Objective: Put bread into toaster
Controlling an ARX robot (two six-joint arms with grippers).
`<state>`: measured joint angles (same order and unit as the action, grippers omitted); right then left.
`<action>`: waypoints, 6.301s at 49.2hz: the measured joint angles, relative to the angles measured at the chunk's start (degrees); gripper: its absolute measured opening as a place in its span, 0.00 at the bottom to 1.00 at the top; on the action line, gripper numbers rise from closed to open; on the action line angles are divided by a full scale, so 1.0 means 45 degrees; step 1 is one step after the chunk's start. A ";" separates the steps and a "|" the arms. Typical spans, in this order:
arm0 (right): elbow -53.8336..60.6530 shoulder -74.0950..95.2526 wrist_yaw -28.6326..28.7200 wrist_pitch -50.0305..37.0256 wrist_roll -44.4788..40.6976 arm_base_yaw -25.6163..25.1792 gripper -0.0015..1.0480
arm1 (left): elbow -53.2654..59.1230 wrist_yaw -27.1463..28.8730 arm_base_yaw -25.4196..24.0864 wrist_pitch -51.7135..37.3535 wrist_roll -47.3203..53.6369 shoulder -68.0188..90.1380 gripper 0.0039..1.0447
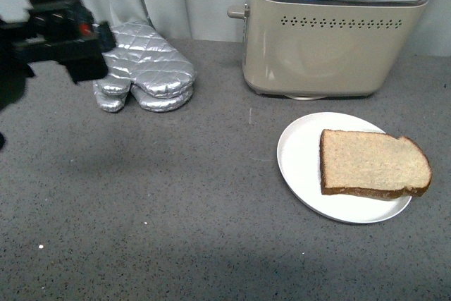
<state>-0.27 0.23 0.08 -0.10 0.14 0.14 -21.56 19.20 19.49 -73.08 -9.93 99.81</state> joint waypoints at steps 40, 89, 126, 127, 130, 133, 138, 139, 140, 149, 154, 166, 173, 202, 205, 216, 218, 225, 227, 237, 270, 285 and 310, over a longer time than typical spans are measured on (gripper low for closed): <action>0.0000 0.0000 0.0000 0.0000 0.0000 -0.0005 0.91 | 0.4439 -0.4114 -0.3891 0.6120 0.2113 -1.1511 0.03; 0.0000 0.0000 0.0000 0.0000 0.0000 -0.0005 0.91 | 0.4561 -0.4245 -0.4299 1.3338 0.2113 -1.9331 0.03; 0.0000 0.0000 0.0000 0.0000 0.0000 -0.0005 0.91 | 0.4561 -0.4269 -0.4299 1.6213 0.2108 -2.2114 0.03; 0.0000 0.0000 0.0000 0.0000 0.0000 -0.0005 0.91 | 0.4561 -0.4269 -0.4299 1.6213 0.2108 -2.2114 0.06; -0.0355 0.0631 -0.1287 0.0971 -0.0947 0.0204 0.91 | 0.4561 -0.4269 -0.4299 1.6213 0.2113 -2.2119 0.18; -0.0588 0.1821 -0.1564 0.1020 -0.1491 0.0121 0.91 | 0.4561 -0.4265 -0.4299 1.6213 0.2113 -2.2119 0.27; -0.0908 0.4940 -0.0971 -0.0559 -0.1744 -0.0393 0.91 | 0.4561 -0.4269 -0.4299 1.6213 0.2113 -2.2129 0.44; -0.0957 0.5304 -0.0918 -0.0782 -0.1749 -0.0442 0.91 | 0.4561 -0.4269 -0.4299 1.6213 0.2113 -2.2129 0.46; -0.1073 0.6008 -0.0792 -0.1195 -0.1744 -0.0539 0.91 | 0.4561 -0.4269 -0.4299 1.6213 0.2113 -2.2129 0.49; -0.3157 1.2915 0.0816 -0.3711 -0.0583 -0.1515 0.91 | 0.4561 -0.4265 -0.4299 1.6213 0.2113 -2.2129 0.80; -0.4206 1.5917 0.1637 -0.4075 -0.0384 -0.1642 0.91 | 0.4561 -0.4265 -0.4299 1.6213 0.2118 -2.2129 0.95; -0.6581 2.0429 0.2701 -0.3385 0.0486 -0.1821 0.91 | 0.4561 -0.4265 -0.4299 1.6213 0.2142 -2.2129 0.94; -0.8029 2.2634 0.3211 -0.2535 0.1195 -0.1783 0.91 | 0.4561 -0.4269 -0.4299 1.6213 0.2142 -2.2129 0.94; -1.0467 2.5903 0.3755 -0.1846 0.3517 -0.0933 0.55 | 0.4561 -0.4269 -0.4299 1.6213 0.2147 -2.2129 0.94; -1.0550 2.5903 0.3706 -0.1749 0.3551 -0.0908 0.48 | 0.4561 -0.4269 -0.4299 1.6213 0.2142 -2.2129 0.94; -1.0768 2.5767 0.3682 -0.1054 0.3735 -0.0933 0.14 | 0.4561 -0.4265 -0.4299 1.6213 0.2147 -2.2129 0.94; -1.0768 2.5548 0.3784 -0.0801 0.3798 -0.0957 0.07 | 0.4561 -0.4269 -0.4299 1.6213 0.2147 -2.2129 0.94; -1.0763 2.4344 0.4313 -0.0044 0.4269 -0.1044 0.01 | 0.4561 -0.4265 -0.4299 1.6213 0.2147 -2.2129 0.94; -1.0763 2.3911 0.4459 0.0146 0.4459 -0.1064 0.01 | 0.4556 -0.4269 -0.4299 1.6213 0.2147 -2.2129 0.94; -1.0588 2.1910 0.5158 0.0607 0.6183 -0.0981 0.01 | 0.4561 -0.4269 -0.4299 1.6213 0.2147 -2.2129 0.94; -1.1720 1.7534 -0.1642 0.0952 1.5018 0.2016 0.01 | 0.4561 -0.4269 -0.4299 1.6213 0.2147 -2.2129 0.94; -1.3566 1.9700 -0.4274 0.0534 1.8277 0.4430 0.01 | 0.4561 -0.4269 -0.4299 1.6213 0.2142 -2.2129 0.94; -1.4838 2.1473 -0.4949 0.0714 1.9181 0.4488 0.01 | 0.4561 -0.4265 -0.4299 1.6213 0.2147 -2.2129 0.94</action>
<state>-67.05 96.86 -22.20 3.11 86.46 20.34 -1.04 0.01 0.14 -0.12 -0.27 0.23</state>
